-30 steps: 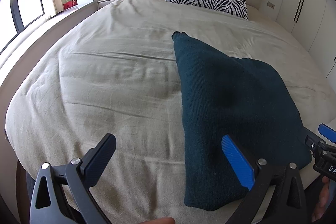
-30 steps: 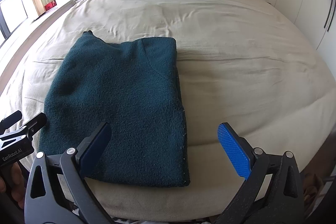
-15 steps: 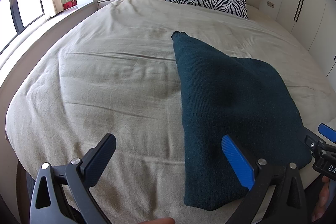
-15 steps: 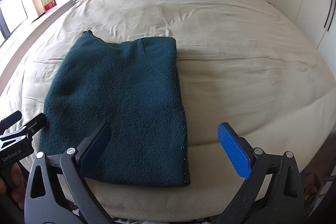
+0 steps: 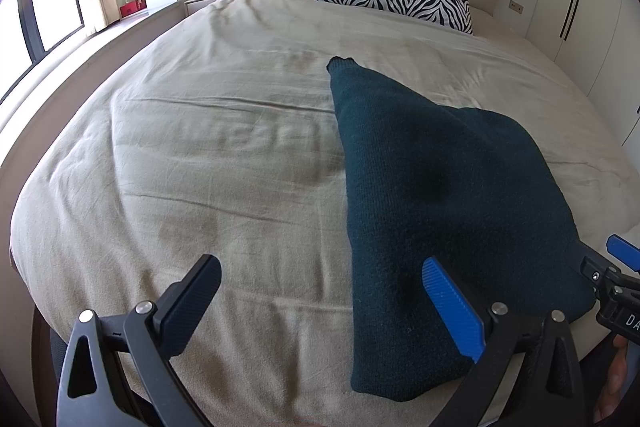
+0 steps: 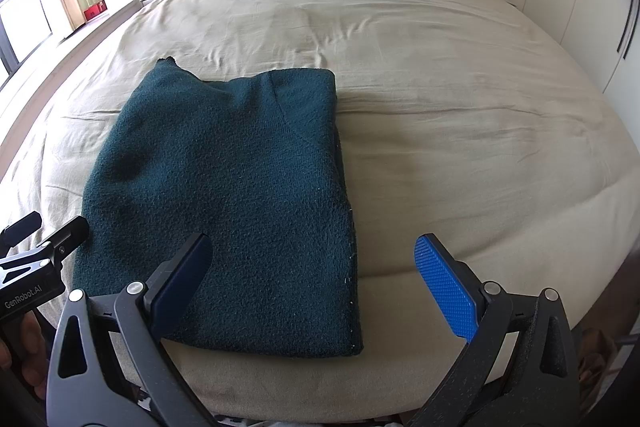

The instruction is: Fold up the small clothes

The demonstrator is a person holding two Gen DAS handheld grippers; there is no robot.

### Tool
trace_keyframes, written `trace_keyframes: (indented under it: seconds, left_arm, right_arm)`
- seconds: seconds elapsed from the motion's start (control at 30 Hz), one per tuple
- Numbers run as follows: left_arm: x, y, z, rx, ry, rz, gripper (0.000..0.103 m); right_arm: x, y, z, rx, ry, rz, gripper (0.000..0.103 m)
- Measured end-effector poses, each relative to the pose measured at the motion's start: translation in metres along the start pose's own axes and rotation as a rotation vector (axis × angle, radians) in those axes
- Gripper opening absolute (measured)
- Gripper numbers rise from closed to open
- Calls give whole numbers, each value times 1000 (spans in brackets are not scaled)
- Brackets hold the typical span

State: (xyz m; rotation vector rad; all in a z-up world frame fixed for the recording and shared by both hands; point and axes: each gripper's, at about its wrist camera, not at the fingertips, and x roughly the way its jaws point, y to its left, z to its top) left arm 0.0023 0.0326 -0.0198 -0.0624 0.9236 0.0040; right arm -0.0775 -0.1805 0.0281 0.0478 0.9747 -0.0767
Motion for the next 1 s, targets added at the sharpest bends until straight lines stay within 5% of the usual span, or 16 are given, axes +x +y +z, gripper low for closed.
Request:
trace_keyframes:
  seconds: [1.0]
  left_arm:
    - [1, -1, -3, 18, -2, -8, 103]
  right_arm:
    - [2, -2, -4, 1, 4, 2, 103]
